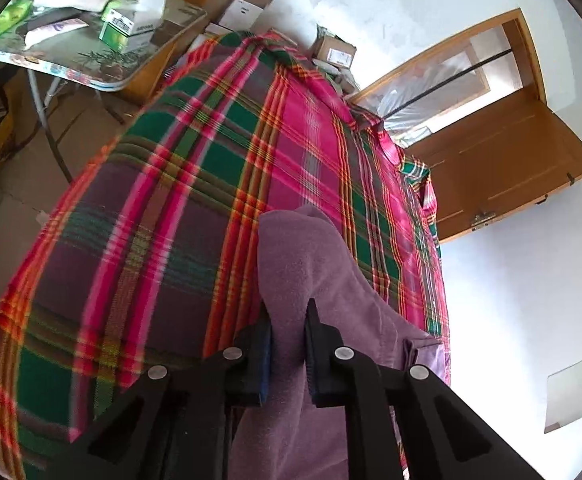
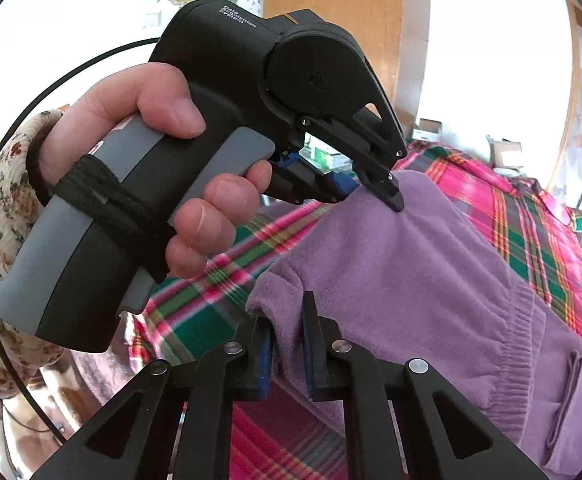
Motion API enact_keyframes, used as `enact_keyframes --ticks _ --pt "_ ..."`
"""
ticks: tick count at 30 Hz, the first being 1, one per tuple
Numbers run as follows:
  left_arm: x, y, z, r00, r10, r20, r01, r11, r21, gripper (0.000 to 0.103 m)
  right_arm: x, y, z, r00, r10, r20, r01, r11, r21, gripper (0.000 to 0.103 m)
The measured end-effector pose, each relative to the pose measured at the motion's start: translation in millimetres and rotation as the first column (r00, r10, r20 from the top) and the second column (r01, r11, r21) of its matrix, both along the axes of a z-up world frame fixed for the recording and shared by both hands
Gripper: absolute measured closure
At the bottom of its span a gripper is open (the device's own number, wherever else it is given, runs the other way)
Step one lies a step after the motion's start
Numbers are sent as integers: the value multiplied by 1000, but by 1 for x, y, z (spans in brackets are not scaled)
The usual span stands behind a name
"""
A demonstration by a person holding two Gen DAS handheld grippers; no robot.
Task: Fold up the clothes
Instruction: 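Grasp the purple garment edge with the right tool beside the left tool, then lift the gripped purple garment edge with both tools and fold it over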
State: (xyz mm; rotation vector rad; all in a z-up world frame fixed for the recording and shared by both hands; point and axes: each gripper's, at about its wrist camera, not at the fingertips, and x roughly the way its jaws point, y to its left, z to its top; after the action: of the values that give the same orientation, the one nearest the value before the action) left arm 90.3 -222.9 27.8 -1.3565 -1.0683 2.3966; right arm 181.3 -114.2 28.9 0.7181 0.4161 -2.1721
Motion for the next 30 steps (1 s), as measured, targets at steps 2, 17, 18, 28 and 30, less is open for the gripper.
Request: enact_keyframes --ticks 2,17,18,28,30 --pt "2 0 2 1000 7 4 -7 1000 -15 89 3 -1 3 1000 15 -1 -15 1000 -11 90" --pt "11 38 57 998 -4 -60 0 997 -73 89 -17 53 41 1000 -15 14 18 982 -186 91" --pt "11 43 62 998 -13 -69 7 997 -74 89 -16 58 45 1000 -21 11 23 980 -198 91" --pt "-4 92 98 990 -87 -112 79 994 -78 89 -7 106 75 993 -115 -37 100 953 -287 91" --pt "-8 102 101 988 -103 -114 96 993 -68 89 -3 117 79 990 -138 -35 121 945 -305 91"
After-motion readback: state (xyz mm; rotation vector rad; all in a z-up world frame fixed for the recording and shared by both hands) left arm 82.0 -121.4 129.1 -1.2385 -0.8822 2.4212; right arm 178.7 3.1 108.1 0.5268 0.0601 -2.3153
